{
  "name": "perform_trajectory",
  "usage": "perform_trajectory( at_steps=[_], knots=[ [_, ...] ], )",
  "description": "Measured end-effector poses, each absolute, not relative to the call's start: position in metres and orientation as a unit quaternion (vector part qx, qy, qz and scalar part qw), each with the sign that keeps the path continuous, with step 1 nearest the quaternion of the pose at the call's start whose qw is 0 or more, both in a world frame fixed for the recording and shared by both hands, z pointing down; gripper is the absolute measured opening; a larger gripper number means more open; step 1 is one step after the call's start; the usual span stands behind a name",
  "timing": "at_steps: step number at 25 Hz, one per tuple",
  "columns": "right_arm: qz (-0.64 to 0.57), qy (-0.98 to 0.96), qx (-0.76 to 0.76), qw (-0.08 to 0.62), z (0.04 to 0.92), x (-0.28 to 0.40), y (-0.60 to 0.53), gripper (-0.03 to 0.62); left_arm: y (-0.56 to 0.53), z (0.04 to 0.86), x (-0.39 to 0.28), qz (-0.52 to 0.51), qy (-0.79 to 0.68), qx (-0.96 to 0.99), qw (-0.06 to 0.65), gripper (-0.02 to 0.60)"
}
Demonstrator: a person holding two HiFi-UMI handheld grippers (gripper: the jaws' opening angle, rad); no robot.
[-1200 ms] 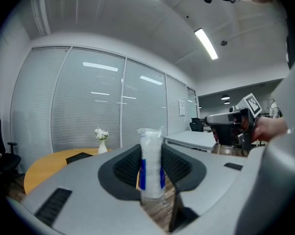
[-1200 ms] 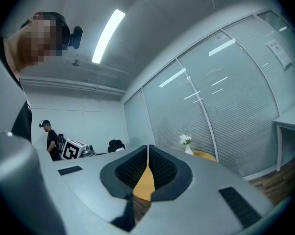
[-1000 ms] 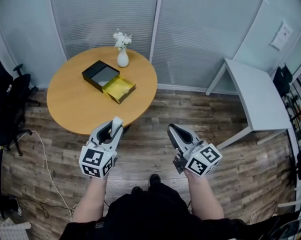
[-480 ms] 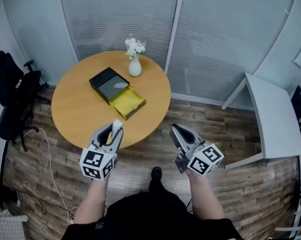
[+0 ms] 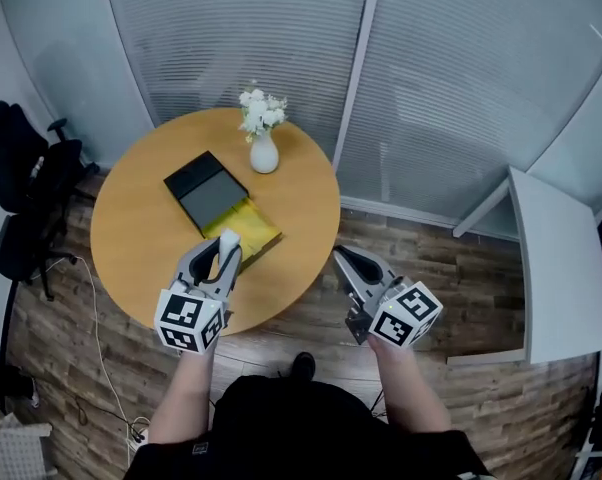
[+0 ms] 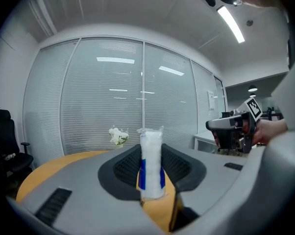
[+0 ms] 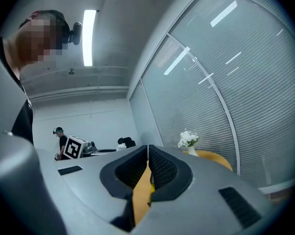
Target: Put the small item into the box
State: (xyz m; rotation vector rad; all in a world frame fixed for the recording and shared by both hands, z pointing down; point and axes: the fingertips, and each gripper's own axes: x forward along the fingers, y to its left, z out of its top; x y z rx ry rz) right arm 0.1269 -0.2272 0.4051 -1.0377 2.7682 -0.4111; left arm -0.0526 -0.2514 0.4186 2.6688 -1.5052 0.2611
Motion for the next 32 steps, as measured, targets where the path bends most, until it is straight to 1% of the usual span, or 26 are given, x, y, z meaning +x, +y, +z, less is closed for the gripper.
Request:
perform_trajectory(
  at_steps=[10, 19, 26, 32],
  knots=[
    [-0.145, 0.928, -0.337, 0.07, 0.407, 0.115, -0.288, 0.038, -0.303, 0.432, -0.072, 0.098, -0.507, 0.855, 0.044, 0.133],
    [-0.17, 0.93, -0.321, 0.051, 0.419, 0.07, -0.327, 0.038, -0.352, 0.466, -0.099, 0.138, -0.493, 0.856, 0.066, 0.133],
    [-0.2, 0.926, -0.32, 0.029, 0.446, 0.054, -0.341, 0.038, -0.382, 0.513, -0.114, 0.16, -0.489, 0.849, 0.118, 0.133],
    [-0.223, 0.92, -0.321, 0.011, 0.47, 0.045, -0.349, 0.038, -0.398, 0.562, -0.11, 0.174, -0.477, 0.843, 0.178, 0.135]
  ],
)
